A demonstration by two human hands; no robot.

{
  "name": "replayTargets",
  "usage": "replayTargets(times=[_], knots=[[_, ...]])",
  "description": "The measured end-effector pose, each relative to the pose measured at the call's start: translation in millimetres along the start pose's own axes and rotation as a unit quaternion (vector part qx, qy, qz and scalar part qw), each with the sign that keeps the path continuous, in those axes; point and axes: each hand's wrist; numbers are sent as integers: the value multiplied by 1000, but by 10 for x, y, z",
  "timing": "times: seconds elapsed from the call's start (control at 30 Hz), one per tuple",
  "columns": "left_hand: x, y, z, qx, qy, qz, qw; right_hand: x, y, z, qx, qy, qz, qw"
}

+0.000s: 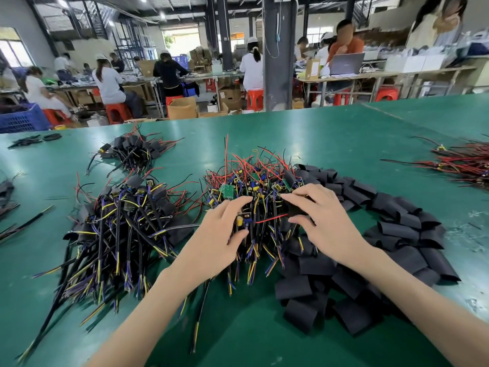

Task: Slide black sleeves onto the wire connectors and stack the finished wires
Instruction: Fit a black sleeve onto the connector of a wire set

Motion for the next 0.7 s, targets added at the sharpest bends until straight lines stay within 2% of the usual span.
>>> replayTargets(times=[0.13,0.33,0.47,0.7], knots=[[-29,-23,-77,-9,-38,4,999,-33,94,-32,18,0,7,1000],[-22,-125,-85,-1,-83,-42,996,-43,217,-40,57,1,36,998],[-22,-177,-70,-5,-103,-67,992,-55,273,-51,61,4,26,998],[-44,-232,-59,-16,-95,-69,993,-48,283,-31,86,15,28,996]])
Point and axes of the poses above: each hand's wrist, its own x-axis towards the middle knuckle, its own z-axis out of the back of the hand, y = z × x, and after that the axes turned 15 degrees about -y, right-handed
